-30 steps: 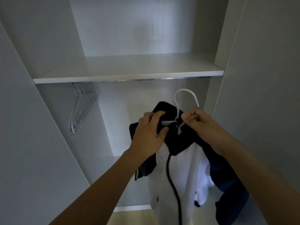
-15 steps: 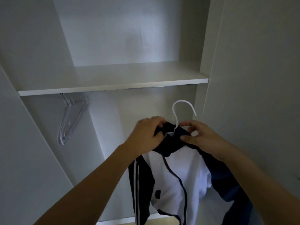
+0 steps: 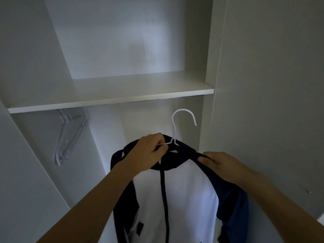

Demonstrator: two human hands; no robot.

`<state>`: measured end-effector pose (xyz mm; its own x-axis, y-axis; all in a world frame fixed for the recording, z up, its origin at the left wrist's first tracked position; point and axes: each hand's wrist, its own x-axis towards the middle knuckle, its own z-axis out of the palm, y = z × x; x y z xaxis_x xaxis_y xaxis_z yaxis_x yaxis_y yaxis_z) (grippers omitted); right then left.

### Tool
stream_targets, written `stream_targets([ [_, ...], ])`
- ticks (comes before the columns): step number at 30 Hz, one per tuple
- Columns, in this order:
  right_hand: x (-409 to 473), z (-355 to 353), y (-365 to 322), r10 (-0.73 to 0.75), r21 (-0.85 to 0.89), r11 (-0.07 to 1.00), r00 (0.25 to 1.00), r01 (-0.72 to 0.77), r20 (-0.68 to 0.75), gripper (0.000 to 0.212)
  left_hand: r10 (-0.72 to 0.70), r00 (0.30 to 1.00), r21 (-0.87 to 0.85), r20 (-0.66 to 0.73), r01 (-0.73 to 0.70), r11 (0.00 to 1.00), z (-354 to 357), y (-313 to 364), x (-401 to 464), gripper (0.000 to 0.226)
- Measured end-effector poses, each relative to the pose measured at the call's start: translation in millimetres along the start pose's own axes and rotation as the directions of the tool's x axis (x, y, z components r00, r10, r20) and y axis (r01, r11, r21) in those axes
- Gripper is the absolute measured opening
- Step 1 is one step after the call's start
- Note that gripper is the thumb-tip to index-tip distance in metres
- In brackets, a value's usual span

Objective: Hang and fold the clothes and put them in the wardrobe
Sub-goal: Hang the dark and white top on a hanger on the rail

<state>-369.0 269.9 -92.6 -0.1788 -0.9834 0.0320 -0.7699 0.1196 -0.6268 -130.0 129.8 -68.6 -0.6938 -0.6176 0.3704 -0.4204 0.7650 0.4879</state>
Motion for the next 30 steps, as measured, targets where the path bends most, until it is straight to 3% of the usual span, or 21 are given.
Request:
stream_targets([
  [4,-7.7,6.6,19.8,0.040,-0.116,0.993,0.999,-0.038,0.008,0.039,-0.072,0.997,0.303,-0.002,0.069,0.951,-5.3,-9.3,2.0,0.049],
  [6,-3.5,13.9,13.1,0.019,-0.131,0.991,0.999,-0.015,0.032,0.037,-0.093,0.996,0.415,-0.014,0.091,0.905,4.1,-7.3,5.7,0.050],
  [9,3.8,21.9,-6.5,-0.014,0.221,0.975,1.000,0.013,0.003,0.031,-0.093,0.981,0.503,-0.173,0.169,0.848,14.7,-0.7,9.1,0.031],
  [10,5.2,21.2,-12.1,0.006,0.348,0.938,1.000,0.000,-0.016,0.027,-0.043,0.956,0.477,-0.291,0.183,0.860,15.6,2.5,7.4,0.020],
  [12,5.7,17.8,-21.8,0.059,0.511,0.858,0.998,-0.040,-0.021,0.030,0.168,0.887,0.420,-0.430,0.032,0.907,21.3,11.1,-1.7,0.018],
  [14,6.5,16.8,-28.9,0.074,0.556,0.830,0.997,-0.049,-0.023,0.037,0.374,0.876,0.475,-0.305,-0.200,0.857,33.3,20.4,-8.2,0.026],
  [16,8.8,17.7,-35.0,0.062,0.527,0.850,0.997,-0.029,-0.046,0.037,0.361,0.914,0.507,-0.187,-0.225,0.832,46.0,28.6,-10.3,0.030],
  [19,12.6,16.0,-37.2,0.073,0.466,0.885,0.994,-0.029,-0.076,0.032,0.336,0.932,0.457,-0.136,-0.242,0.856,56.5,33.2,-6.4,0.015],
  [22,14.5,18.9,-26.0,0.095,0.399,0.915,0.991,-0.051,-0.091,0.024,0.204,0.979,0.298,-0.008,-0.192,0.935,59.4,33.5,-1.3,0.018],
  [24,13.6,20.8,-14.9,0.109,0.334,0.940,0.988,-0.066,-0.112,0.014,-0.073,0.993,0.016,-0.096,0.075,0.997,55.1,37.3,4.5,0.019],
  [25,12.3,20.7,-8.8,0.112,0.290,0.955,0.985,-0.069,-0.134,0.010,-0.304,0.939,-0.268,-0.162,0.255,0.929,49.2,38.8,9.2,0.017],
  [26,11.8,19.9,-2.4,0.106,0.242,0.968,0.981,-0.065,-0.163,0.013,-0.523,0.839,-0.564,-0.153,0.360,0.743,42.7,37.8,14.5,0.016],
  [27,10.9,18.5,3.2,0.099,0.216,0.975,0.977,-0.057,-0.189,0.017,-0.651,0.756,-0.765,-0.061,0.384,0.517,35.2,37.8,16.5,0.016],
  [28,10.5,17.3,8.3,0.087,0.209,0.977,0.973,-0.041,-0.212,0.020,-0.678,0.735,-0.841,0.002,0.368,0.397,29.6,35.4,17.3,0.016],
  [29,9.9,15.6,11.1,0.074,0.215,0.976,0.970,-0.023,-0.232,0.022,-0.662,0.749,-0.818,-0.024,0.366,0.444,25.1,33.0,19.0,0.014],
  [30,9.9,14.6,12.8,0.060,0.220,0.976,0.967,-0.004,-0.249,0.023,-0.610,0.784,-0.718,-0.113,0.360,0.596,21.5,30.0,20.7,0.010],
])
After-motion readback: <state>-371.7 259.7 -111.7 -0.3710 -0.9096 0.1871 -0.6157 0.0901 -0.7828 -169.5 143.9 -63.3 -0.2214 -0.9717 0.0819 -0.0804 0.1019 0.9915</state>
